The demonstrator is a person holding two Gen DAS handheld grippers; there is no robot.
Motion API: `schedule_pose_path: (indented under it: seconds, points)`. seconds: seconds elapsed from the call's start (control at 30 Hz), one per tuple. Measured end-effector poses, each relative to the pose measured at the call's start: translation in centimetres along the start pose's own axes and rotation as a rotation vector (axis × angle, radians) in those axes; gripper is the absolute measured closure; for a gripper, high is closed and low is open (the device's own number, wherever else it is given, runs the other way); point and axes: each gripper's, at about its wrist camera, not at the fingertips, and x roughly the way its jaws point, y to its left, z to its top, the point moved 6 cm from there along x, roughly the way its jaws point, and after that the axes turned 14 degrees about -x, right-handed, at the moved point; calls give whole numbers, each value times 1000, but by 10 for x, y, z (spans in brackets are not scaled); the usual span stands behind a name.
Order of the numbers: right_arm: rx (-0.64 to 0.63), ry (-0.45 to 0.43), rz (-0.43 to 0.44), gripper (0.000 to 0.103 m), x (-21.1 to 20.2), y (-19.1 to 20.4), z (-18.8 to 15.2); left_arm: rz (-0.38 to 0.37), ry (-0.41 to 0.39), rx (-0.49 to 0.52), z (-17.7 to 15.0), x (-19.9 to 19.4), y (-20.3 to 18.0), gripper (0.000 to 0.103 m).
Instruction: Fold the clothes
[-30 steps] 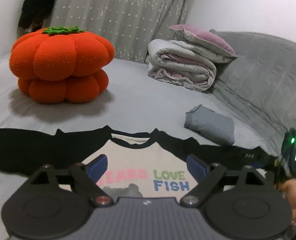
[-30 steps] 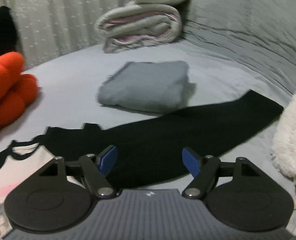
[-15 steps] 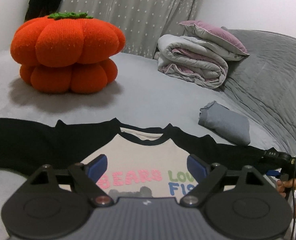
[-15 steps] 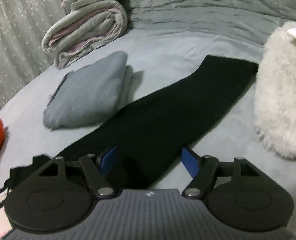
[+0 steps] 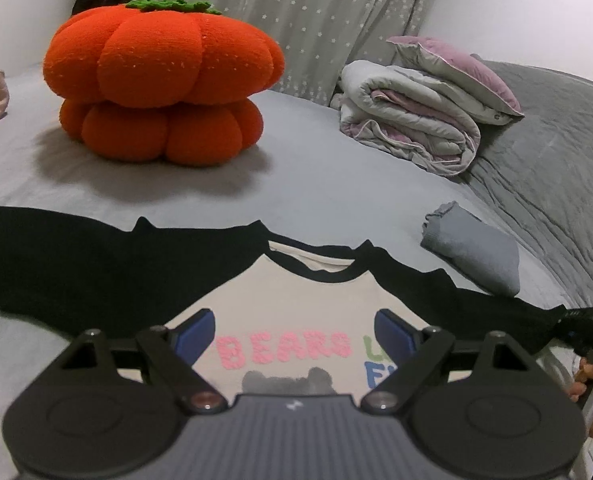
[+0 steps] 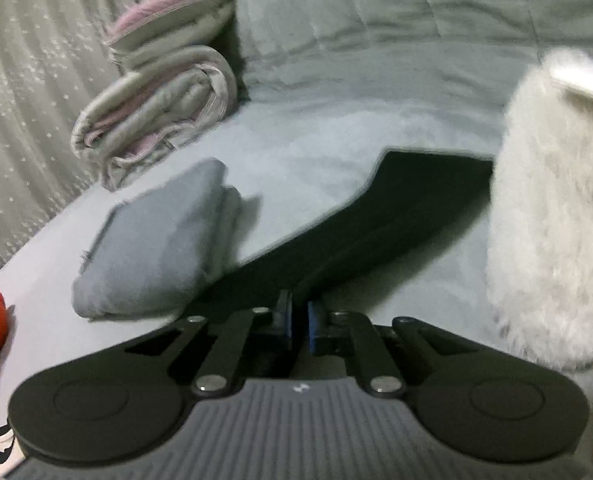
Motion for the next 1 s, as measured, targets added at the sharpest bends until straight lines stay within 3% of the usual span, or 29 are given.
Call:
schedule_pose_path:
  seconds: [0.3, 0.63, 1.0]
  points:
    - [-39, -116, 94, 95, -36, 33, 25, 8, 3, -19, 2, -4, 5, 15]
    - [-207, -221, 241, 95, -83, 109, 42, 21, 0, -33, 6, -11, 13, 15]
    - [-434, -204, 403, 95, -103, 197, 4, 39, 2, -63, 9, -16, 22, 15]
